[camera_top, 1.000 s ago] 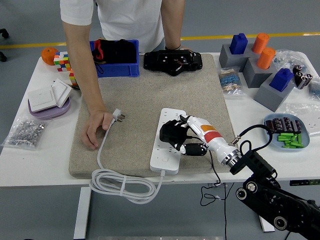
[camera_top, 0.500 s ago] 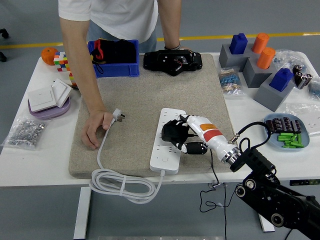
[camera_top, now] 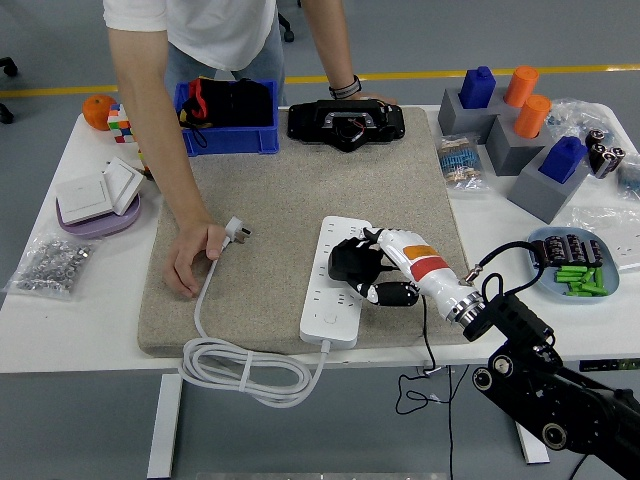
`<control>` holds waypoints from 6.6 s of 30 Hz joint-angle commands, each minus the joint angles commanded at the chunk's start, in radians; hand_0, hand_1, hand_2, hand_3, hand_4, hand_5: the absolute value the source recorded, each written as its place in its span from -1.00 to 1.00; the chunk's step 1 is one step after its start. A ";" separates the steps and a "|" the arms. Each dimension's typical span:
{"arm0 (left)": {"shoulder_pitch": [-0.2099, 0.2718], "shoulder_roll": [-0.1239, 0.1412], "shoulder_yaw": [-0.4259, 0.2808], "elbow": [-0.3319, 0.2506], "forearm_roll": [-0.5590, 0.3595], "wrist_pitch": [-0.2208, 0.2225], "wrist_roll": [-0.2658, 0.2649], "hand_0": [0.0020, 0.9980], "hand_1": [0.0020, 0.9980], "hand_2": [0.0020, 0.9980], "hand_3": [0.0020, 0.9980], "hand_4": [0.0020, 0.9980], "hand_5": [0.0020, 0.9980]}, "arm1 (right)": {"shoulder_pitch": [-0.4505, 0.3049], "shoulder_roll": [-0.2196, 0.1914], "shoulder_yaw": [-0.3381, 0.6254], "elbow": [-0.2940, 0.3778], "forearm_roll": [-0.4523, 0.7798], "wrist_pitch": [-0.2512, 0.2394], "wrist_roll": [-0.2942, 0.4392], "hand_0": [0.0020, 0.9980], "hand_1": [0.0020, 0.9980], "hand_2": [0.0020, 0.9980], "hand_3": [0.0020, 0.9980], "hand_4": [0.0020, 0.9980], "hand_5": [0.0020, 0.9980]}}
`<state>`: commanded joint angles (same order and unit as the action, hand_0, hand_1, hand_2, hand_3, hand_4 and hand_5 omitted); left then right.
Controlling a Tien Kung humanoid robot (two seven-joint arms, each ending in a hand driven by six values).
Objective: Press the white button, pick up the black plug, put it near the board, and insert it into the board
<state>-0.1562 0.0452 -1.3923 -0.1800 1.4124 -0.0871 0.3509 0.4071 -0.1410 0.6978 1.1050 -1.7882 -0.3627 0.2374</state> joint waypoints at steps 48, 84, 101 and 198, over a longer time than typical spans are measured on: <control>0.001 -0.001 -0.005 0.000 0.005 -0.001 -0.001 0.55 0.42 0.33 0.47 0.31 0.09 | 0.009 0.004 -0.025 -0.064 -0.038 0.002 0.018 -0.31 -0.51 -0.31 0.05 0.24 -1.00; 0.004 -0.002 -0.009 0.000 0.008 -0.001 0.000 0.55 0.42 0.33 0.47 0.31 0.09 | 0.010 0.008 -0.013 -0.015 0.036 0.025 -0.009 0.44 0.49 0.40 0.53 0.94 -0.81; 0.003 -0.002 -0.004 0.000 0.007 -0.002 0.002 0.55 0.42 0.33 0.47 0.31 0.09 | -0.010 0.000 0.037 0.058 0.023 0.066 -0.040 0.81 0.81 0.72 0.74 1.00 -0.16; 0.004 -0.001 -0.029 0.000 0.010 0.004 -0.001 0.55 0.42 0.33 0.47 0.30 0.09 | -0.362 -0.036 0.857 0.273 -0.091 0.105 -0.119 0.93 0.84 0.75 0.81 1.00 0.44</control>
<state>-0.1521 0.0444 -1.4210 -0.1800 1.4221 -0.0835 0.3497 0.0454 -0.1771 1.5552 1.3784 -1.8789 -0.2576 0.1188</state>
